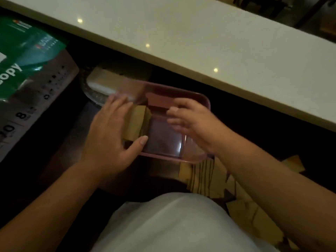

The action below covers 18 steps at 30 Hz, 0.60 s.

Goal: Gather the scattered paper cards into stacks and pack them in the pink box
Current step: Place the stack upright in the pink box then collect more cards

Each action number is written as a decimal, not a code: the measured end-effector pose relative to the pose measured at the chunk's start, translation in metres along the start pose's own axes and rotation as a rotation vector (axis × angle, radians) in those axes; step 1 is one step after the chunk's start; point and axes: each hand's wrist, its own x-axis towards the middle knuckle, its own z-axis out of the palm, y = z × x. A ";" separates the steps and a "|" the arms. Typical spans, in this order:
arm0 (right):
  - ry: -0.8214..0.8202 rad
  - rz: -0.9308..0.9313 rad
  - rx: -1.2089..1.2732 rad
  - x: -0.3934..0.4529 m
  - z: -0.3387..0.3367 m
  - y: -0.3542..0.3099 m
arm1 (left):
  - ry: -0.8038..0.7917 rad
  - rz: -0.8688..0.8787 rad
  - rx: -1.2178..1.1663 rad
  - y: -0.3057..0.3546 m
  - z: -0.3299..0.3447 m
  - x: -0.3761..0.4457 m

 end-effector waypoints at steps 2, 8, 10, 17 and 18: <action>0.081 -0.188 -0.045 -0.054 -0.044 -0.007 | 0.015 0.148 -0.096 0.025 -0.002 -0.007; 0.563 0.011 -0.179 -0.124 -0.135 0.092 | -0.560 0.177 -0.492 0.104 0.060 -0.043; 0.561 0.192 -0.200 -0.127 -0.146 0.135 | -0.716 -0.050 -0.492 0.113 0.105 -0.053; 0.476 0.398 -0.597 -0.112 -0.143 0.198 | -0.615 -0.587 -0.097 0.110 0.206 -0.068; 0.502 0.425 -0.576 -0.111 -0.149 0.201 | -0.559 -0.645 -0.089 0.114 0.212 -0.070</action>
